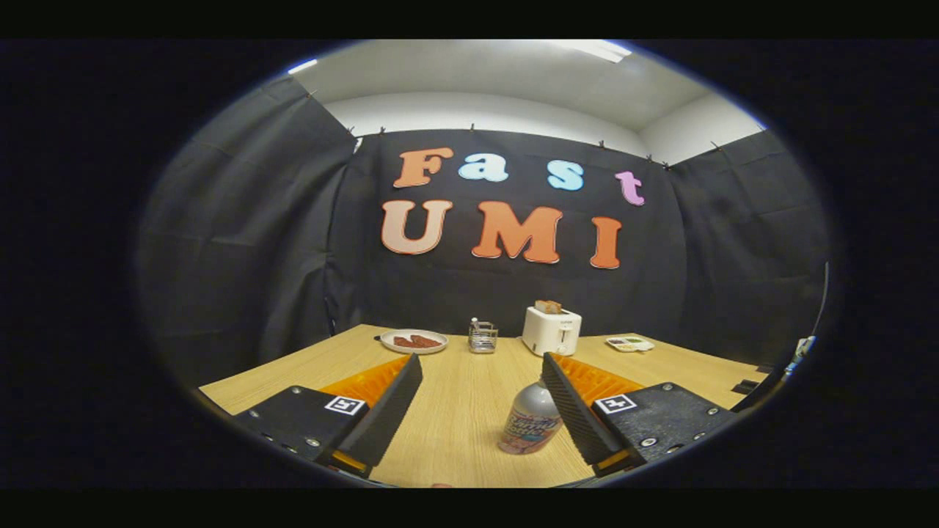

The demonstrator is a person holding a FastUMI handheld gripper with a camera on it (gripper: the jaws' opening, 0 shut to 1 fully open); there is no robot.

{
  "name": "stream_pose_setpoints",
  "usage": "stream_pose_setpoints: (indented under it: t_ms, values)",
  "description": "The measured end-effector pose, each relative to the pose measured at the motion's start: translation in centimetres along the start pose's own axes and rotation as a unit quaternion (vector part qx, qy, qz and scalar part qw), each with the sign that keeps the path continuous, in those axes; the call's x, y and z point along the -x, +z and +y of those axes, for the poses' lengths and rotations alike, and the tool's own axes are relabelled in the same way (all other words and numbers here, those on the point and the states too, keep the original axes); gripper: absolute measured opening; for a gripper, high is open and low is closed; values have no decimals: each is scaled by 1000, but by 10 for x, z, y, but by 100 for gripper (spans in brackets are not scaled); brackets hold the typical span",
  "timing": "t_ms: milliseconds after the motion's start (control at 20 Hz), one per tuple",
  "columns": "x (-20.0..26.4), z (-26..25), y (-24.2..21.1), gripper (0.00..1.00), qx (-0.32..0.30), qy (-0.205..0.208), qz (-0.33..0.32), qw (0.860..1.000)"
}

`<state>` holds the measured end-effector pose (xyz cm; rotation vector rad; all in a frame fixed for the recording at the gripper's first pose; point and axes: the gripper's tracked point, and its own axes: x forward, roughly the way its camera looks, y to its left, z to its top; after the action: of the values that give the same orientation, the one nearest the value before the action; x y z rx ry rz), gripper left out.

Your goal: Take the bottle from table, then pour the juice into the cup, finally place the bottle on the coaster

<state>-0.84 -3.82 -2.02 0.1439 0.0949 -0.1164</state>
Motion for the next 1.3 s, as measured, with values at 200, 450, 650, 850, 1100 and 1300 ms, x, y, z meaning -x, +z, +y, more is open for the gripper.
stream_pose_setpoints:
  t_ms: [200,450,650,850,1100,1300]
  values:
    - [-2,-15,-9,98,-10,-14,15,1000]
    - [-9,-39,-30,98,-21,-41,44,998]
    - [-14,-53,-57,98,-39,-58,83,994]
    - [-21,-61,-79,98,-41,-67,113,990]
    - [-29,-56,-111,98,-31,-62,162,984]
    - [-32,-55,-126,98,-34,-61,185,980]
